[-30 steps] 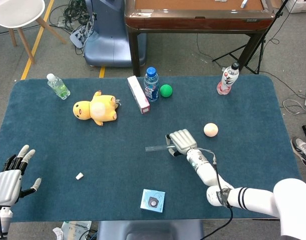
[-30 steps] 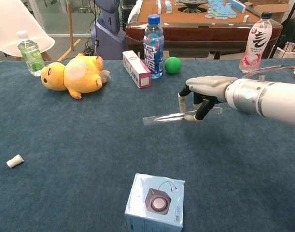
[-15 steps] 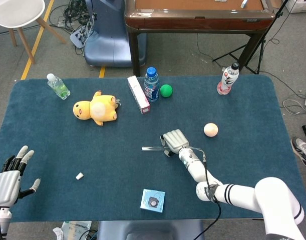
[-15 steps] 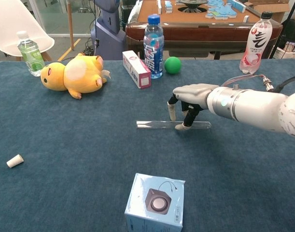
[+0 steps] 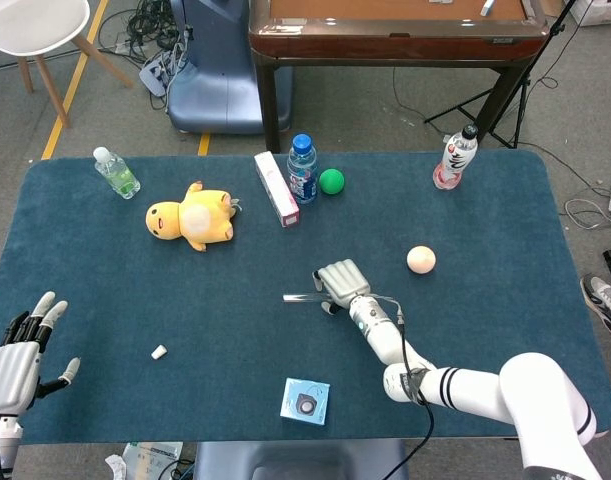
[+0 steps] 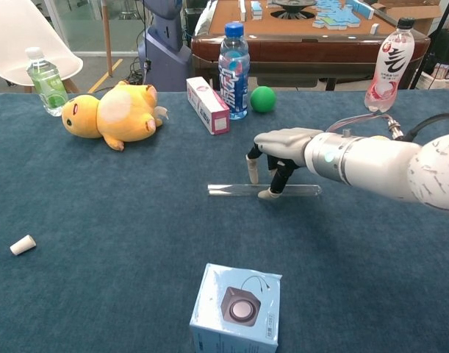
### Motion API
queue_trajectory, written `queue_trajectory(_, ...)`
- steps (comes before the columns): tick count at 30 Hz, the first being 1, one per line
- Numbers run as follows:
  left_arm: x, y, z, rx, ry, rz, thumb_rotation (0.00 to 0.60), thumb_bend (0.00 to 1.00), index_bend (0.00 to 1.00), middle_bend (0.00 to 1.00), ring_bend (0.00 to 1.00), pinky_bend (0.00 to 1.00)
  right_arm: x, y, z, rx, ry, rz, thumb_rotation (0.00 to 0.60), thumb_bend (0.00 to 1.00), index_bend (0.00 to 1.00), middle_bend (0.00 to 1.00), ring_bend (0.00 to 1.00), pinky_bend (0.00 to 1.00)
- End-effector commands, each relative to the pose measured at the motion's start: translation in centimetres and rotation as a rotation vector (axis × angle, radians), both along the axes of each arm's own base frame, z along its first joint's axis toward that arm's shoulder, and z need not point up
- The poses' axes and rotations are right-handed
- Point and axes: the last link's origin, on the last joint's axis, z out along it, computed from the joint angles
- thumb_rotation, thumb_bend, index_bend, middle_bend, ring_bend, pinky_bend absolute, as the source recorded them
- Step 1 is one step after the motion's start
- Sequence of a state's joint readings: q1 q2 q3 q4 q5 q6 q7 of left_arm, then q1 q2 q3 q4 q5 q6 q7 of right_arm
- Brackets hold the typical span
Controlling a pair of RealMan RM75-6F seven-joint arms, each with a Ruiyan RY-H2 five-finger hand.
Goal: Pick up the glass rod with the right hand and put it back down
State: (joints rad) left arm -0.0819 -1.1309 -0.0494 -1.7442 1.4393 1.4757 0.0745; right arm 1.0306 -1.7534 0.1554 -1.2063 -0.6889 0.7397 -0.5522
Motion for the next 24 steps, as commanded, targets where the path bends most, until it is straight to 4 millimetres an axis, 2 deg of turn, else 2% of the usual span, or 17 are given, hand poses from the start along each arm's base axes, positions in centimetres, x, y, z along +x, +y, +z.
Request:
queue_trajectory(1,-0.02,-0.02,0.03,0.001,0.000,0.000,0.600,0.29,0.11,0.01,0.11,0.04,0.01,-0.03,-0.09,-0.007,0.005,0.002,0.600,0.29,0.45,1.00,1.00,1.00)
queue_trajectory(13,-0.15,0.01,-0.05,-0.001,-0.002,0.001,0.600,0.29,0.11,0.01,0.11,0.04,0.07,-0.02,-0.56,-0.026,-0.001,-0.005,0.600,0.29,0.47,1.00,1.00,1.00)
queue_trajectory(24,-0.39,0.04,-0.04,0.002,-0.004,0.006,0.600,0.29,0.11,0.01,0.11,0.04,0.06,0.06,-0.98,-0.033,0.008,-0.001,0.600,0.29,0.57,1.00,1.00,1.00)
